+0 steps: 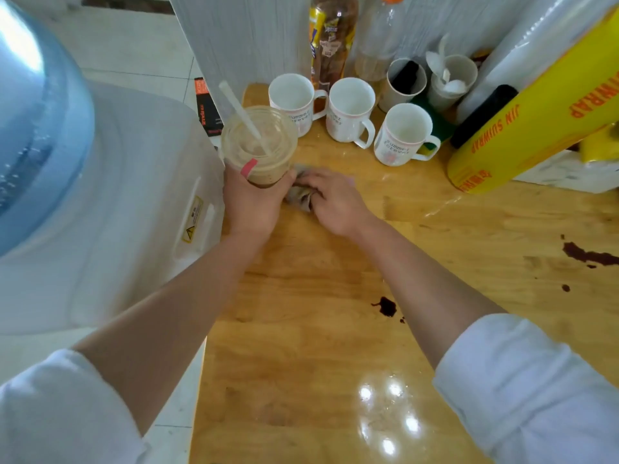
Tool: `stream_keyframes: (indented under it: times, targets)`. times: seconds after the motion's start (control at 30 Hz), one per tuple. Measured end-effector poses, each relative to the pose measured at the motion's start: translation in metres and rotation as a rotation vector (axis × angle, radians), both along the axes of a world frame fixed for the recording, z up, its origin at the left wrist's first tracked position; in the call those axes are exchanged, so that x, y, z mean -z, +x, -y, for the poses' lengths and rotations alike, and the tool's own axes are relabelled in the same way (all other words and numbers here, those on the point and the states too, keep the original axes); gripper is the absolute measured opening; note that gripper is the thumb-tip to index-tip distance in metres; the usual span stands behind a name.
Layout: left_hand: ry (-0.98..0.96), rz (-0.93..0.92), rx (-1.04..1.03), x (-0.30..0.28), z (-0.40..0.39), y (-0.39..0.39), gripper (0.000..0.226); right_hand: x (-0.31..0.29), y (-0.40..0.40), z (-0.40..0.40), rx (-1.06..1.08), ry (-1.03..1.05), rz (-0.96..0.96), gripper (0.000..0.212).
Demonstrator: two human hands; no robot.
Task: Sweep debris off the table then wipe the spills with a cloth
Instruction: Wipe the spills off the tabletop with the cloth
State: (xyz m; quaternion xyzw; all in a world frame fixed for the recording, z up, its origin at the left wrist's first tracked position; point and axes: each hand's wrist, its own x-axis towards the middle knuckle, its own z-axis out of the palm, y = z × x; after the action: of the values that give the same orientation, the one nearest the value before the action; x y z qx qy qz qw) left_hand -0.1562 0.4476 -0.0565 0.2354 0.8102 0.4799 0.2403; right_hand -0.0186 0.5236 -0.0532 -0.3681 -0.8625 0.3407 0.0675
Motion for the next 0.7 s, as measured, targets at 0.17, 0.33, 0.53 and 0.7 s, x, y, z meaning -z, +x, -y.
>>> stream_keyframes:
  times: [0.17, 0.33, 0.53, 0.7]
  targets:
    - [-0.007, 0.026, 0.057, -0.006, 0.002, 0.0, 0.088, 0.004, 0.019, -0.022, 0.24, 0.034, 0.068, 0.044]
    - [0.041, -0.013, 0.084, -0.018, -0.008, -0.005, 0.078, -0.004, -0.018, -0.019, 0.089, 0.064, 0.075, 0.043]
    - [0.012, 0.02, 0.196, -0.018, -0.036, 0.014, 0.094, -0.004, 0.09, -0.005, 0.281, -0.093, -0.002, 0.037]
    - [0.008, 0.019, 0.251, -0.006, -0.061, 0.044, 0.091, -0.005, 0.194, -0.027, 0.656, -0.001, 0.09, 0.043]
